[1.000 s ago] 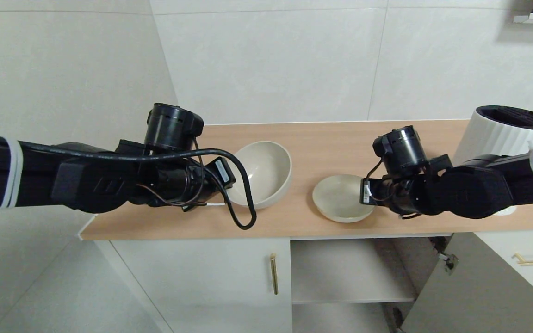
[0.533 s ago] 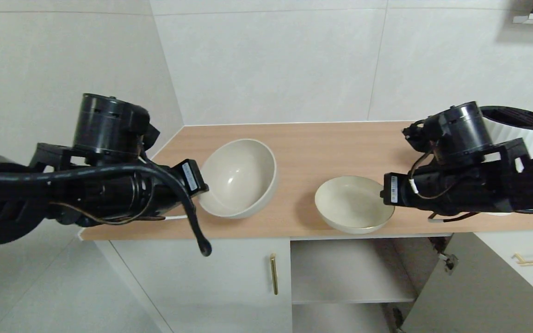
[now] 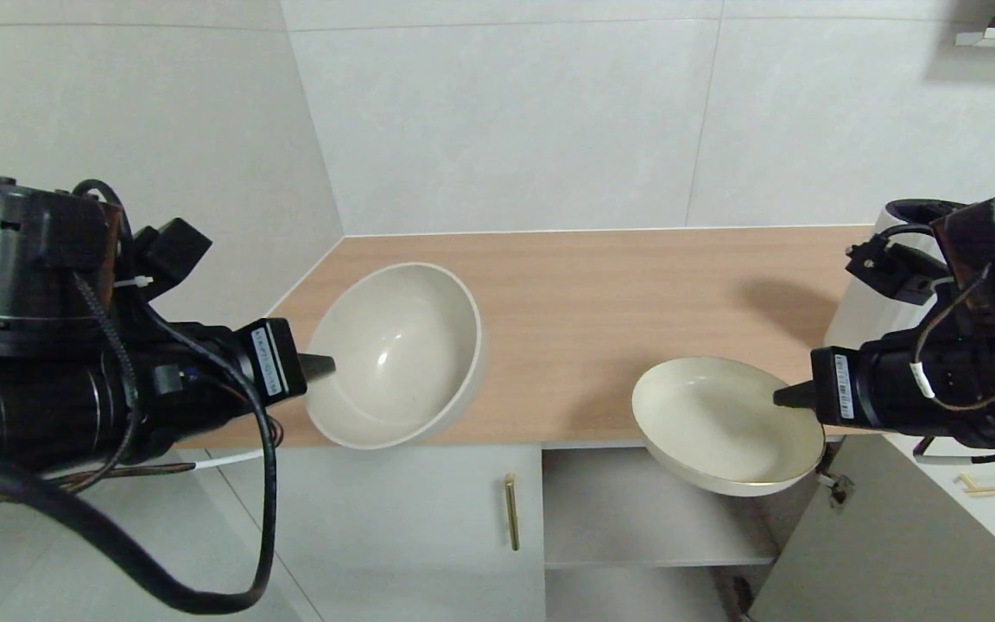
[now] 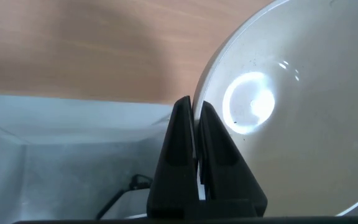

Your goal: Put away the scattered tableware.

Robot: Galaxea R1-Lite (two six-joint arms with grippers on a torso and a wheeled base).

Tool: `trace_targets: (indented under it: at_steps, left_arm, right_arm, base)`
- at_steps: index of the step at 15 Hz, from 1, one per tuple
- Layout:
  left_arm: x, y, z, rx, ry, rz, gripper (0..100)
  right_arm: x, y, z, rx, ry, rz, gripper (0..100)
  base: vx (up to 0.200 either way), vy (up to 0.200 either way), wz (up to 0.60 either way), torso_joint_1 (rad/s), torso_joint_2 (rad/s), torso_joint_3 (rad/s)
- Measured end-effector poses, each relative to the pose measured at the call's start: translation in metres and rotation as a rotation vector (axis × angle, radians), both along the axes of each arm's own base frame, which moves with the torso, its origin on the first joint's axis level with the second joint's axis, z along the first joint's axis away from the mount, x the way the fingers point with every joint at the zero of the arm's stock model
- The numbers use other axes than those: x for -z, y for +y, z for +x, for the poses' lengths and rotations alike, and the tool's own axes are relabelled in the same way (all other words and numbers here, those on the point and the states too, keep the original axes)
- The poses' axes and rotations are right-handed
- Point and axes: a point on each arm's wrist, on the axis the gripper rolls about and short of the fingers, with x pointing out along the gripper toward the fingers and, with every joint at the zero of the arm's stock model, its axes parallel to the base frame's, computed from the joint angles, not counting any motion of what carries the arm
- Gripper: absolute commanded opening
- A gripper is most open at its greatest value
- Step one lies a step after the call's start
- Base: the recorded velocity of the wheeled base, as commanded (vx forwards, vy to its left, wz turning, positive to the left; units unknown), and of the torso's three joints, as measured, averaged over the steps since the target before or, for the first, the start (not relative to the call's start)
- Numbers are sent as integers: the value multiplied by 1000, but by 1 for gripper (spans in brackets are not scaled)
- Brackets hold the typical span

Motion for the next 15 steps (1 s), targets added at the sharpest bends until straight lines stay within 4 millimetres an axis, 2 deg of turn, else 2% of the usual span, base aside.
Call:
trace_targets:
  at_steps: [5, 9, 15]
  left_arm:
    - [16, -11, 2, 42, 52, 33, 0]
    - [24, -16, 6, 53, 84, 49, 0]
    - [34, -21, 11, 64, 118, 69, 0]
  right_arm:
    - [12, -5, -12, -56, 28, -32, 0]
    - [14, -5, -12, -55, 23, -39, 0]
    - [15, -4, -9, -54, 20, -39, 0]
  base:
    - [0, 0, 0, 0, 0, 0]
    - [-200, 0, 0, 1, 5, 1]
    - [0, 0, 0, 0, 0, 0]
